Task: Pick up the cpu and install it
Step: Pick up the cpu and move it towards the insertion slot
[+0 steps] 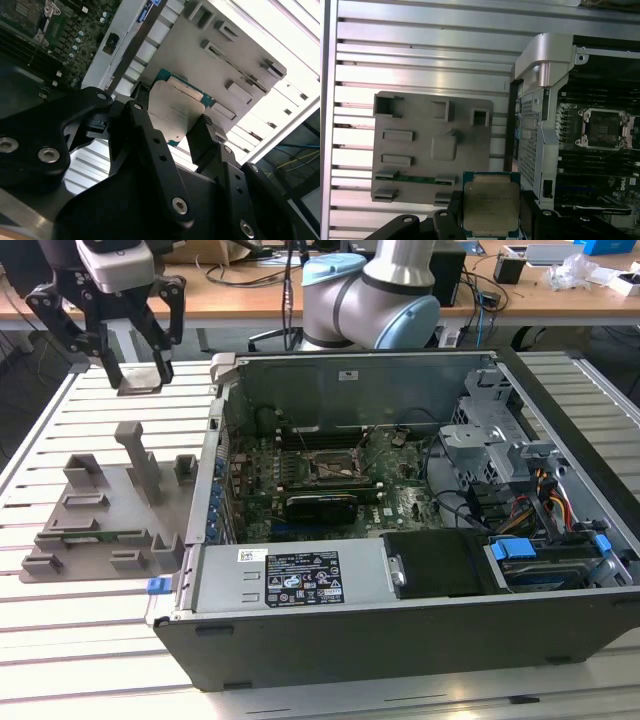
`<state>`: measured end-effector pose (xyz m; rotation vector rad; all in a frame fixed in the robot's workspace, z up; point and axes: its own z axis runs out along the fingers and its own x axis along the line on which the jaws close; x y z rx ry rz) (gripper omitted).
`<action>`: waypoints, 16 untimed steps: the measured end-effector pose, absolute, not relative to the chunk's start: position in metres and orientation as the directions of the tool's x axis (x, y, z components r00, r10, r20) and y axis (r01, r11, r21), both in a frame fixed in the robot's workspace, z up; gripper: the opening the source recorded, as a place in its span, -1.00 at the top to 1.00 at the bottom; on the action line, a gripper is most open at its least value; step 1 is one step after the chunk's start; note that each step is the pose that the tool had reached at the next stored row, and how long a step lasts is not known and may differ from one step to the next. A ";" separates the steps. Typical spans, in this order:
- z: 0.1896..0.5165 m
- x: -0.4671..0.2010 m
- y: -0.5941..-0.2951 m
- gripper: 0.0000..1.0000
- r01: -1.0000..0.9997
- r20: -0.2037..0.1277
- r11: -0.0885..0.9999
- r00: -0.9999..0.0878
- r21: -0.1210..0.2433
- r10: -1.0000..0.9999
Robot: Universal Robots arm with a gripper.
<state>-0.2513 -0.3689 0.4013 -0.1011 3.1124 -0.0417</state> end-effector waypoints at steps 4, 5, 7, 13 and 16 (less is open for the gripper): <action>0.401 -0.241 -0.369 -0.09 -0.065 -0.027 0.998 -0.998 -0.028 -0.065; 0.401 -0.238 -0.369 -0.09 -0.065 -0.026 0.998 -0.998 -0.028 -0.065; 0.401 -0.231 -0.368 -0.09 -0.064 -0.026 0.998 -0.998 -0.028 -0.065; 0.401 -0.212 -0.367 -0.09 -0.064 -0.026 0.998 -0.998 -0.028 -0.065; 0.401 -0.204 -0.367 -0.09 -0.065 -0.026 0.998 -0.998 -0.028 -0.065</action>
